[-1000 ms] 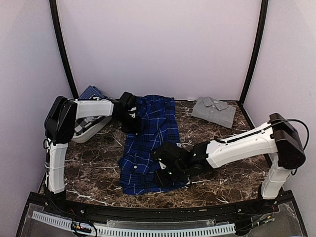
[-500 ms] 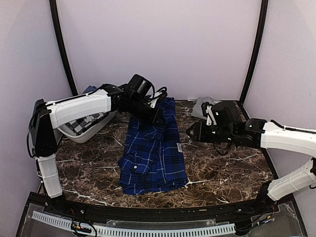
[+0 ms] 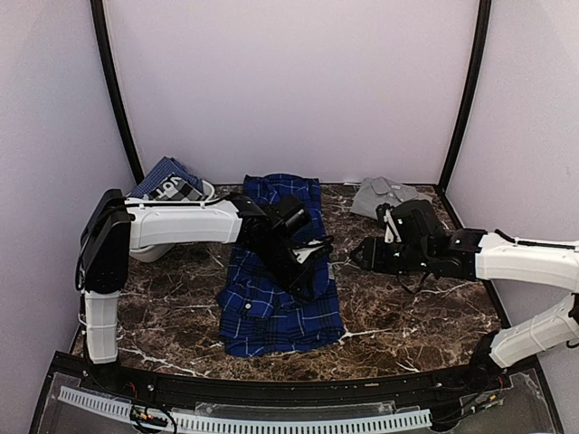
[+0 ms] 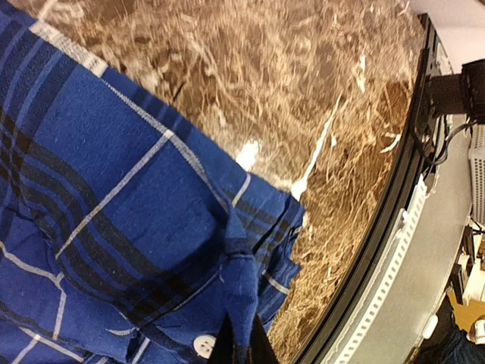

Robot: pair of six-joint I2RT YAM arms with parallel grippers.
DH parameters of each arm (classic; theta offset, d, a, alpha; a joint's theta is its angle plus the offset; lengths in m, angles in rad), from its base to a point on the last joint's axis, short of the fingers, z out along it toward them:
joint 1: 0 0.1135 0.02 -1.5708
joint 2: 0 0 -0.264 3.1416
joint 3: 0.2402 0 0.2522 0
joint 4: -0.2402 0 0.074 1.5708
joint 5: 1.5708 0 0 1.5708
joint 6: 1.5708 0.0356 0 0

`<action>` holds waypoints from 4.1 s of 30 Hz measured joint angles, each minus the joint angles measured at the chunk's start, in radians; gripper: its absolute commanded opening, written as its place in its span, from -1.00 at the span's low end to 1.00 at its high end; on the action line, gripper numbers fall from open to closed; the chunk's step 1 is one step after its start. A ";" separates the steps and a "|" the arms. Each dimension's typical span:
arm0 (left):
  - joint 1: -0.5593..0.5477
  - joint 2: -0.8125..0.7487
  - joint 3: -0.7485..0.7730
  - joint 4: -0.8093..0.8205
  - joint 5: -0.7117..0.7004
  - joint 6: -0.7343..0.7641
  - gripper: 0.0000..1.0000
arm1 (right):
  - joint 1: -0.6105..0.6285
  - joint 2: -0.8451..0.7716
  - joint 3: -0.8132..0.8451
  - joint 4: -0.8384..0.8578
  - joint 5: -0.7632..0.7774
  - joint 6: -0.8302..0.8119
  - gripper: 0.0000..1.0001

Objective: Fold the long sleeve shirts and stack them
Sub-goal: Fold the sleeve of the rectangle-folded shirt, then move the rectangle-folded shirt to the center of the board, then smooth out the rectangle-folded shirt at the center of the board.

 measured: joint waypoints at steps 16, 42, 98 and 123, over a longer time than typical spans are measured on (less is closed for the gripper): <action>0.013 0.001 -0.023 0.037 -0.110 -0.112 0.01 | -0.001 0.124 0.010 0.062 -0.068 -0.025 0.03; 0.426 0.298 0.176 0.510 -0.157 -0.343 -0.27 | -0.303 1.122 0.987 0.241 -0.548 -0.153 -0.55; 0.402 -0.031 -0.250 0.540 -0.259 -0.467 -0.37 | -0.211 1.159 0.885 0.349 -0.677 -0.133 -0.69; 0.373 -0.019 -0.201 0.514 -0.265 -0.435 -0.39 | -0.270 1.124 1.073 0.258 -0.758 -0.095 -0.13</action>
